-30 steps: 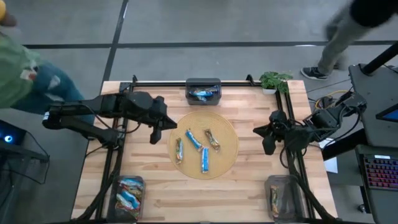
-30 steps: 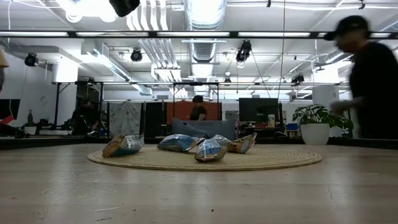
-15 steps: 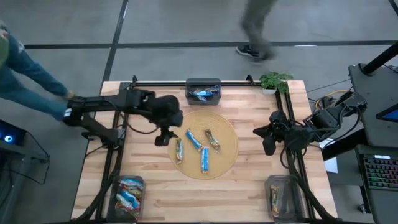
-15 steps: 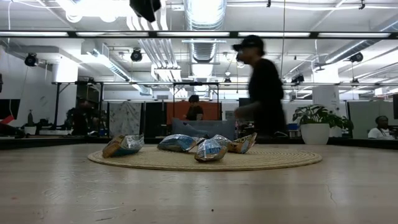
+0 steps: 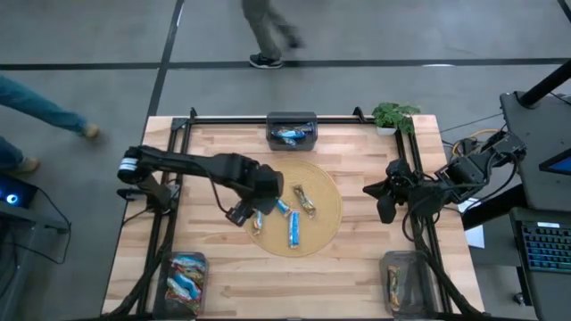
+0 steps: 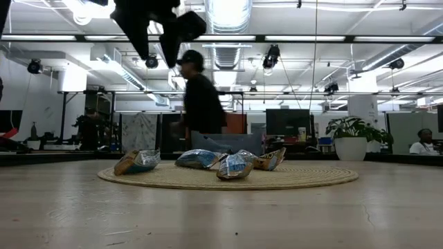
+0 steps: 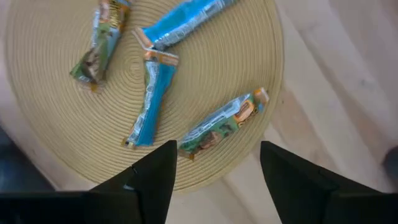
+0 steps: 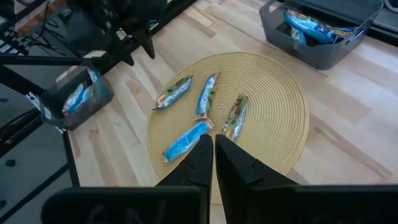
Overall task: Pick and place Granola Bars by type
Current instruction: Put the yellow granola bar into the right black bin
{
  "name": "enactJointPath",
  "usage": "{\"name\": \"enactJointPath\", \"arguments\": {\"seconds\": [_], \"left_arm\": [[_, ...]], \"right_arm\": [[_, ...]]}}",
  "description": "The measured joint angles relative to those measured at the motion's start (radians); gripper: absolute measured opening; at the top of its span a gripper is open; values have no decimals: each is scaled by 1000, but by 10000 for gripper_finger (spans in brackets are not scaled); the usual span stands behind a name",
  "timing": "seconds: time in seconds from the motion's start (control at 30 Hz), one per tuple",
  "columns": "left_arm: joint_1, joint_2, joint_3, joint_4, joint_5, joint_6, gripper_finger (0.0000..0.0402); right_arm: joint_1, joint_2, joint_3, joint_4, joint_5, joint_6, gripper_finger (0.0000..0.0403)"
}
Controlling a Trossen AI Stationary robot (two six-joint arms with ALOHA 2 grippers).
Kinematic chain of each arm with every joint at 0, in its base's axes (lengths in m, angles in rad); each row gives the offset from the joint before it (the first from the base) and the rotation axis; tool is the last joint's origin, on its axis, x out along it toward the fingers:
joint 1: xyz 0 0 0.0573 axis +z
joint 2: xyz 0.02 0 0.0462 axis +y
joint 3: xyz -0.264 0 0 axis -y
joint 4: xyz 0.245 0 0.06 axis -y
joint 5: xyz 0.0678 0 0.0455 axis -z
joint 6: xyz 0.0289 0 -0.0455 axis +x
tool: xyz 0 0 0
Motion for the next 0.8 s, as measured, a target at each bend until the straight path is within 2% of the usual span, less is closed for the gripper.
{"name": "enactJointPath", "arguments": {"seconds": [0.13,0.3,0.4,0.6,0.8], "left_arm": [[0,42,-15,-5,-15,82,213],[0,63,-71,10,-96,200,213],[2,63,-129,56,-117,199,213],[6,63,-234,117,-116,-6,213],[6,62,-280,138,-116,-406,213]], "right_arm": [[0,0,0,0,0,0,11],[0,5,0,-2,-3,0,11],[0,8,0,-5,-3,-1,11],[0,9,0,-7,-3,-7,11],[0,11,0,-7,-2,-7,11]]}}
